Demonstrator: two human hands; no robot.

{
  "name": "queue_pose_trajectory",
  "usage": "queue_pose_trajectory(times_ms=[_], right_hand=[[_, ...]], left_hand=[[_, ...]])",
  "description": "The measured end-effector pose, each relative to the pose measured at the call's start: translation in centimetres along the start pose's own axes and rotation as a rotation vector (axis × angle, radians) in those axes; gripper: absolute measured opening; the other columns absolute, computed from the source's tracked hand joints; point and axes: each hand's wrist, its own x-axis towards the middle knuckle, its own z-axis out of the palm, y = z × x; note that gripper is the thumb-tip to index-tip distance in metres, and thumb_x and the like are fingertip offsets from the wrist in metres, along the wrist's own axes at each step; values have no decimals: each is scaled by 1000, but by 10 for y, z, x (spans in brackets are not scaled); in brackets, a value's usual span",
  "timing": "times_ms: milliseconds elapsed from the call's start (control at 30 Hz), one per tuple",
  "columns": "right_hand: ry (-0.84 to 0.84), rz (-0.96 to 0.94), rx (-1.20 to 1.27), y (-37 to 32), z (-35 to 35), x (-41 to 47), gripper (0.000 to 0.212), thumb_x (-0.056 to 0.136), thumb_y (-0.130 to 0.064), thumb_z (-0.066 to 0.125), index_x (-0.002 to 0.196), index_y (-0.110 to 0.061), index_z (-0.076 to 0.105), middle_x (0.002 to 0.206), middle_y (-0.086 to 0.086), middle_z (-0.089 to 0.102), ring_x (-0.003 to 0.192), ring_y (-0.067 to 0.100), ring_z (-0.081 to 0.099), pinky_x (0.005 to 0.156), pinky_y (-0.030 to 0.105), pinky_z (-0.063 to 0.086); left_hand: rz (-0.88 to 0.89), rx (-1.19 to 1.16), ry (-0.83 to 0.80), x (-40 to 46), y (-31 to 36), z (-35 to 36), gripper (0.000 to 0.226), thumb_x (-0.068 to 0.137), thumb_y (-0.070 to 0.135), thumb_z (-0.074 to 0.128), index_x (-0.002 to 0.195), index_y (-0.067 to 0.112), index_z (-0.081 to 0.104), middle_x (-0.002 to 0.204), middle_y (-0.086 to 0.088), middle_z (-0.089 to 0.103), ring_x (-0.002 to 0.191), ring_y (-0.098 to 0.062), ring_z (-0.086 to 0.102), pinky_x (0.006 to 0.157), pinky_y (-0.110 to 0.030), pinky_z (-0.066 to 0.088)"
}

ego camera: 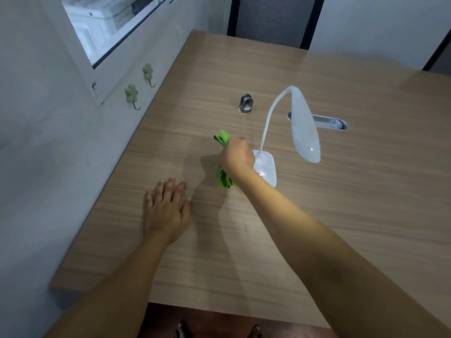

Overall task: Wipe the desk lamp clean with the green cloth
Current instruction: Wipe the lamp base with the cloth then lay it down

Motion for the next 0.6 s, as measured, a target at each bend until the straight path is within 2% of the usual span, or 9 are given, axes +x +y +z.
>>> queue_pose_trajectory(times_ms=[167, 267, 333, 400, 433, 467, 500, 533, 600], right_hand=[[85, 74, -68, 27, -14, 11, 28, 92, 3, 45, 117, 2, 58, 126, 18, 54, 116, 35, 54, 91, 40, 49], [16, 33, -69, 22, -4, -4, 29, 93, 4, 45, 120, 3, 56, 129, 18, 51, 119, 35, 52, 93, 41, 49], [-39, -15, -43, 18, 3, -13, 26, 94, 2, 43, 115, 2, 59, 122, 17, 56, 117, 35, 54, 86, 39, 49], [-69, 7, -23, 20, 1, -18, 20, 94, 2, 44, 85, 0, 62, 99, 10, 54, 110, 31, 58, 65, 27, 45], [-65, 24, -5, 22, -2, -20, 30, 94, 3, 46, 65, -4, 51, 88, 10, 50, 103, 30, 59, 56, 23, 40], [-48, 21, 17, 24, -6, -23, 36, 93, 4, 47, 58, -5, 43, 86, 13, 52, 97, 31, 60, 55, 24, 39], [0, -1, 27, 28, -6, -22, 30, 92, 3, 48, 62, -2, 49, 94, 16, 58, 96, 31, 61, 60, 26, 44], [58, -29, 13, 34, -9, -23, 17, 90, 1, 50, 77, 3, 59, 105, 18, 61, 99, 34, 62, 68, 30, 48], [166, -124, -22, 53, -9, -20, 21, 89, -4, 51, 102, 5, 64, 112, 19, 60, 99, 37, 62, 76, 36, 51]], left_hand=[[-6, -7, 2, 0, 0, 0, 56, 87, 49, 30, 138, 29, 44, 151, -5, 42, 141, -27, 32, 114, -52, 18], [-10, -24, 4, 1, 0, 0, 56, 88, 49, 30, 139, 30, 43, 152, -4, 40, 142, -27, 31, 114, -52, 17], [-9, -15, -5, 1, 0, 1, 56, 89, 50, 28, 140, 31, 40, 153, -2, 37, 144, -25, 27, 115, -51, 16], [-7, -11, -11, 1, -1, 1, 57, 89, 50, 26, 142, 32, 38, 154, -2, 35, 145, -25, 25, 115, -51, 15], [-6, -10, -13, 1, -1, 1, 58, 89, 50, 25, 142, 31, 37, 155, -2, 35, 145, -25, 25, 115, -51, 15], [-3, -7, -13, 1, -1, 1, 58, 89, 50, 25, 142, 31, 38, 154, -2, 35, 145, -25, 25, 115, -51, 15], [0, -1, -10, 1, -1, 1, 58, 88, 50, 25, 142, 30, 39, 154, -3, 36, 144, -26, 27, 115, -52, 15], [3, 6, -6, 1, -1, 1, 59, 88, 50, 25, 141, 29, 40, 153, -4, 38, 143, -27, 28, 115, -52, 15], [3, 16, -7, 1, -1, 1, 59, 87, 51, 25, 140, 29, 40, 152, -4, 39, 142, -27, 30, 115, -52, 16]])
